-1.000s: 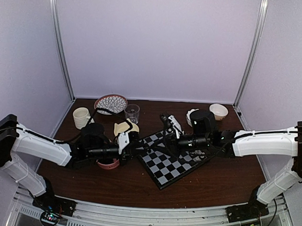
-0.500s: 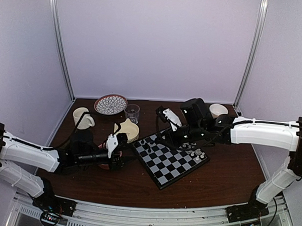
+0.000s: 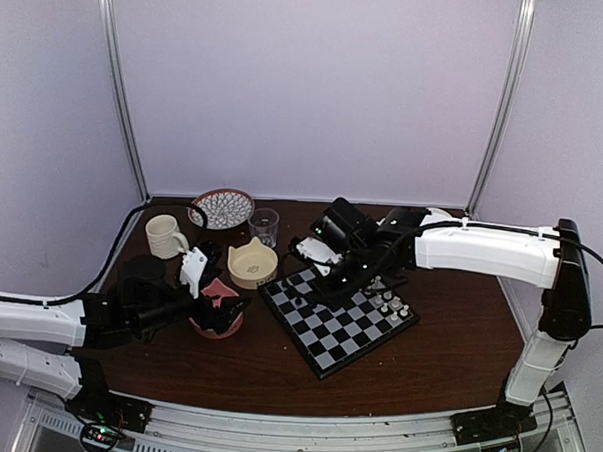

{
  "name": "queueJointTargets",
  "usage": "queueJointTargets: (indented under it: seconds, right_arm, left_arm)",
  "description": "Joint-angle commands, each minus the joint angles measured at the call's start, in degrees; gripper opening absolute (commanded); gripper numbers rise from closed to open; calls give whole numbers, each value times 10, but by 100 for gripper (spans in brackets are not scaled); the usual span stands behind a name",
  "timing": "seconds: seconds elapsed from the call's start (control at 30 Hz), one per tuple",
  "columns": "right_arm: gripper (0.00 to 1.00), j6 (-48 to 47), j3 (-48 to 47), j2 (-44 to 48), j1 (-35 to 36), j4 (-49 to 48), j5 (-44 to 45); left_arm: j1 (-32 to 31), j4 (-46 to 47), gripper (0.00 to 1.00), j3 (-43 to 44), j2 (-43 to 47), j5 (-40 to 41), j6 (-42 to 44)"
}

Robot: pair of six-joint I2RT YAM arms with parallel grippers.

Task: Set up the chess pieces on the board
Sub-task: Place the queen at d8.

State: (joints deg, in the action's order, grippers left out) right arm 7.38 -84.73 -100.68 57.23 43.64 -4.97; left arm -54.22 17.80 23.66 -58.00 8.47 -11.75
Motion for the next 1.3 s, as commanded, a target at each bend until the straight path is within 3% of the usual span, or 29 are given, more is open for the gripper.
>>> queueJointTargets:
  seconds: [0.0, 0.27, 0.63, 1.27]
  right_arm:
    - [2, -8, -65, -52, 6, 81, 27]
    - [3, -8, -175, -156, 10, 142, 10]
    - [4, -10, -282, -243, 13, 187, 23]
    - [4, -17, -355, -301, 13, 214, 33]
  left_arm:
    - [-1, -88, 97, 27, 24, 68, -67]
    - [0, -255, 98, 77, 51, 119, -124]
    - [1, -288, 97, 39, 124, 145, -149]
    - [2, -302, 98, 47, 113, 103, -130]
